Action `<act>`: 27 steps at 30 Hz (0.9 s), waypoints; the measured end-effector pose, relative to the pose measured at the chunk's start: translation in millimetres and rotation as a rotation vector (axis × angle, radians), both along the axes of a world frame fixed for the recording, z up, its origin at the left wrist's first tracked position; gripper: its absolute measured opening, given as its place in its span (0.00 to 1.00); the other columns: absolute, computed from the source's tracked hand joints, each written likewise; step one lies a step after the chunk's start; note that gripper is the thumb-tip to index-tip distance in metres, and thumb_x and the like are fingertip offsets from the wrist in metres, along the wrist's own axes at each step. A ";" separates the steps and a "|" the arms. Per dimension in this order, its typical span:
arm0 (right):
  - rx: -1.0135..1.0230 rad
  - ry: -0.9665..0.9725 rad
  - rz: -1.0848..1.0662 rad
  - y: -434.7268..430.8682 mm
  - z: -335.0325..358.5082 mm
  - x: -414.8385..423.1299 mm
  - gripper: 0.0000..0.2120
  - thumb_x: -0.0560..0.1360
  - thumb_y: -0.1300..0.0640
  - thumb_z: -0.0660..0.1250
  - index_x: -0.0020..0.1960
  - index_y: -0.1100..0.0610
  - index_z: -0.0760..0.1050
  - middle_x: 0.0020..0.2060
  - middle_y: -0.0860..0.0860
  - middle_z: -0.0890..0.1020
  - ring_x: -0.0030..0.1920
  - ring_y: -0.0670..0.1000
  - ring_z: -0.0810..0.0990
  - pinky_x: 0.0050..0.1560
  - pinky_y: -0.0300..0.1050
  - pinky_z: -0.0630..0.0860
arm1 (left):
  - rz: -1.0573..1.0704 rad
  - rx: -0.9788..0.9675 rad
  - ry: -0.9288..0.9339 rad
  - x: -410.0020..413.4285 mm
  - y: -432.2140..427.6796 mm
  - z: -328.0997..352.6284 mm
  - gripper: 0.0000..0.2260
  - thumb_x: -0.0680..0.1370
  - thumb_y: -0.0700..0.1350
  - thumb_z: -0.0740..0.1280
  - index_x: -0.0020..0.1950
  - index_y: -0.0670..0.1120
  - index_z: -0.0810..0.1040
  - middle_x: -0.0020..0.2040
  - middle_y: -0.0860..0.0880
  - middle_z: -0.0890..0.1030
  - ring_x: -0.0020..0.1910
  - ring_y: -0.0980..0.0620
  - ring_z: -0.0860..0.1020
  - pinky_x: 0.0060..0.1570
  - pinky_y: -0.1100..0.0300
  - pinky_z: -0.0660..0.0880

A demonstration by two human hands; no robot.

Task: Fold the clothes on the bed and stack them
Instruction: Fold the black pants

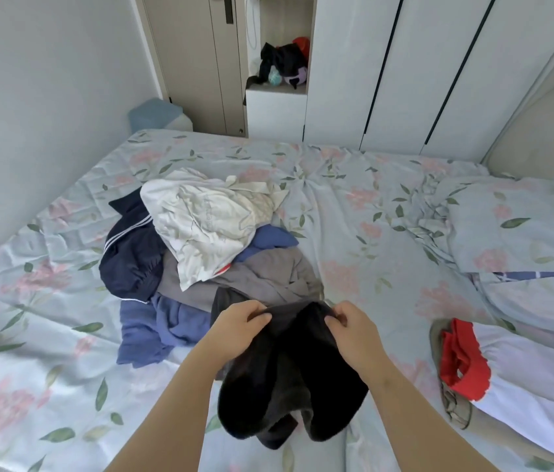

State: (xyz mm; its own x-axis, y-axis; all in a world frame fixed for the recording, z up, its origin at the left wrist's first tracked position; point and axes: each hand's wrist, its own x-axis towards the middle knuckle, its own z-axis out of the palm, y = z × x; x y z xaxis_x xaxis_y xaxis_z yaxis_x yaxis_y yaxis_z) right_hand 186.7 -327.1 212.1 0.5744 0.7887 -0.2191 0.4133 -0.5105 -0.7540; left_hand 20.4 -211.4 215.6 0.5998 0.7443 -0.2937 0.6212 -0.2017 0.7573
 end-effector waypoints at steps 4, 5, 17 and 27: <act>0.051 0.021 0.022 2.4 -0.1 -2.7 0.12 0.79 0.58 0.62 0.37 0.53 0.65 0.31 0.47 0.70 0.32 0.46 0.68 0.33 0.36 0.62 | 0.056 0.033 -0.095 4.6 4.8 22.0 0.14 0.81 0.47 0.61 0.41 0.38 0.75 0.35 0.48 0.72 0.35 0.54 0.70 0.40 0.60 0.65; 0.068 0.032 0.028 4.4 1.5 -3.0 0.12 0.79 0.58 0.62 0.37 0.53 0.65 0.31 0.47 0.70 0.33 0.46 0.68 0.34 0.37 0.63 | 0.063 0.059 -0.106 7.0 6.5 30.7 0.13 0.81 0.47 0.61 0.41 0.40 0.76 0.35 0.48 0.73 0.36 0.54 0.70 0.39 0.61 0.65; 0.651 -0.052 -0.110 41.0 114.6 7.8 0.04 0.79 0.59 0.61 0.45 0.55 0.71 0.34 0.47 0.74 0.32 0.40 0.70 0.36 0.28 0.67 | 0.234 0.618 -0.471 18.4 27.1 150.1 0.06 0.79 0.43 0.64 0.51 0.46 0.80 0.43 0.58 0.79 0.43 0.70 0.74 0.44 0.80 0.66; 0.238 -0.381 -0.001 24.2 59.7 19.2 0.04 0.81 0.58 0.56 0.48 0.56 0.67 0.35 0.52 0.74 0.36 0.53 0.73 0.37 0.48 0.66 | -0.186 0.352 0.250 1.9 55.9 30.9 0.16 0.79 0.48 0.64 0.34 0.50 0.62 0.33 0.53 0.68 0.39 0.51 0.69 0.34 0.63 0.62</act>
